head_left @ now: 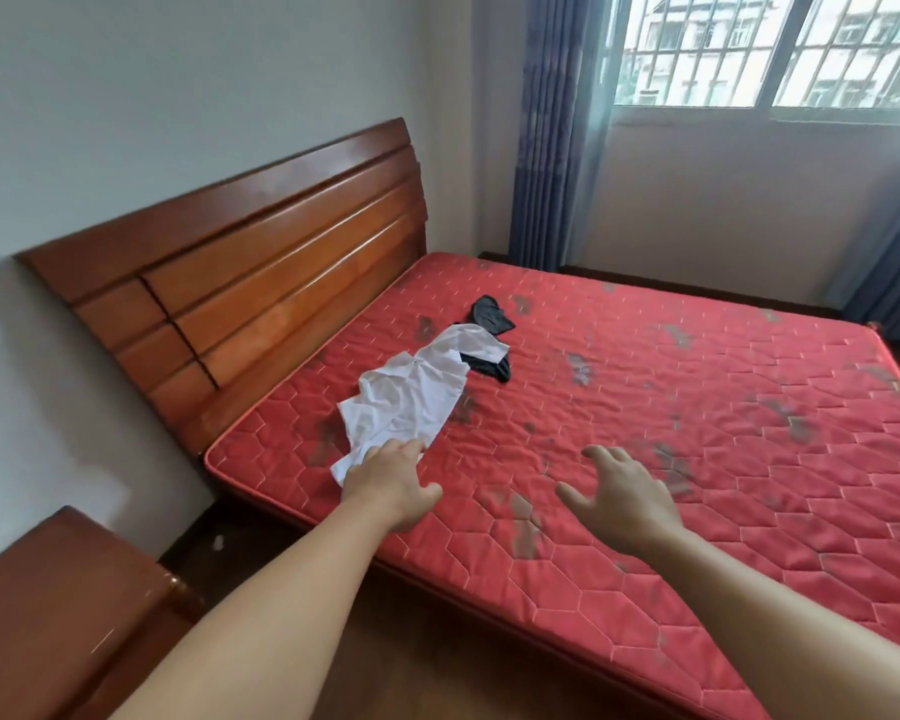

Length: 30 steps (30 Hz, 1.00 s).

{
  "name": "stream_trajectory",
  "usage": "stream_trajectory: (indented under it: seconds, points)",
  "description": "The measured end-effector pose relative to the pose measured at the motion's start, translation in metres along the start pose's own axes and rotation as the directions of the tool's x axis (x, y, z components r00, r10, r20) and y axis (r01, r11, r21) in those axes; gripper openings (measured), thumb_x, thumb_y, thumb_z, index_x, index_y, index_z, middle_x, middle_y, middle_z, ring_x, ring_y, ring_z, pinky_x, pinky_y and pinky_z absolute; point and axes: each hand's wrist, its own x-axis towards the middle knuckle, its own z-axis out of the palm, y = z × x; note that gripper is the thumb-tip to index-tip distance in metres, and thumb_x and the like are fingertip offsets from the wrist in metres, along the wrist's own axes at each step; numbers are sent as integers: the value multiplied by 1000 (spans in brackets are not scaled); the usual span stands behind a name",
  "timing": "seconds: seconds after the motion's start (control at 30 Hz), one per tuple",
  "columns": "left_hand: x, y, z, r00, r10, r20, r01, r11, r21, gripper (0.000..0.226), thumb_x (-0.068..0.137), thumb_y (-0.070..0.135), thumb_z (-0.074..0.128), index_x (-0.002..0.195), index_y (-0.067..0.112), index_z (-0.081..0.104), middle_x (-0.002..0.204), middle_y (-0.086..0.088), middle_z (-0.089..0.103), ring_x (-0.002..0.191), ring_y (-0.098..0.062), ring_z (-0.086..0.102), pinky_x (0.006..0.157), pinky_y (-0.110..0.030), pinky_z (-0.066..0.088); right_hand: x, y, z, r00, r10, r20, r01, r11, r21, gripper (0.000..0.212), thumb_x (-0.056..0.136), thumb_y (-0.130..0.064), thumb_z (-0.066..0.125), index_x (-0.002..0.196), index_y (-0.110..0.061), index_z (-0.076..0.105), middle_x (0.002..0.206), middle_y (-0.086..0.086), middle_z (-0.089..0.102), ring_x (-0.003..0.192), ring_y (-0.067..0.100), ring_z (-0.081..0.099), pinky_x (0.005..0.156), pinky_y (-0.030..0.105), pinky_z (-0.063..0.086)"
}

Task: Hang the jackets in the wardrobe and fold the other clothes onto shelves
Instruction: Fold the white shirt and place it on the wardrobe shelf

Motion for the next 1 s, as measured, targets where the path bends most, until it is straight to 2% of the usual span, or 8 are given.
stream_trajectory:
  seconds: [0.13,0.37,0.87,1.0]
  points:
    - [45,-43,-2,999,-45,-19,45,999,-20,62,87,44,51,145,28,36,149,4,38,136,-21,36,105,-42,38,49,-37,19,999,-35,21,36,999,-33,66,87,-62,49,143,-26,38,144,-5,43,128,19,46,103,43,39]
    - [113,-103,4,989,-135,56,134,991,16,61,87,46,50,144,28,36,143,1,42,130,-23,40,102,-41,40,135,-96,59,989,-107,101,112,993,-47,68,87,-62,49,143,-26,37,146,-4,41,130,19,44,103,45,39]
    - [291,-163,14,941,-327,88,335,938,-93,48,90,40,51,136,28,43,137,2,46,124,-20,44,93,-38,43,364,-161,136,937,-213,277,216,976,19,67,85,-64,48,140,-27,41,142,-5,46,123,19,50,101,47,41]
    - [336,-186,35,927,-341,156,359,927,-112,47,88,39,51,133,26,45,134,1,49,121,-22,48,93,-40,45,409,-181,171,919,-203,338,214,977,6,69,87,-62,49,143,-24,37,144,-3,44,126,21,48,101,47,42]
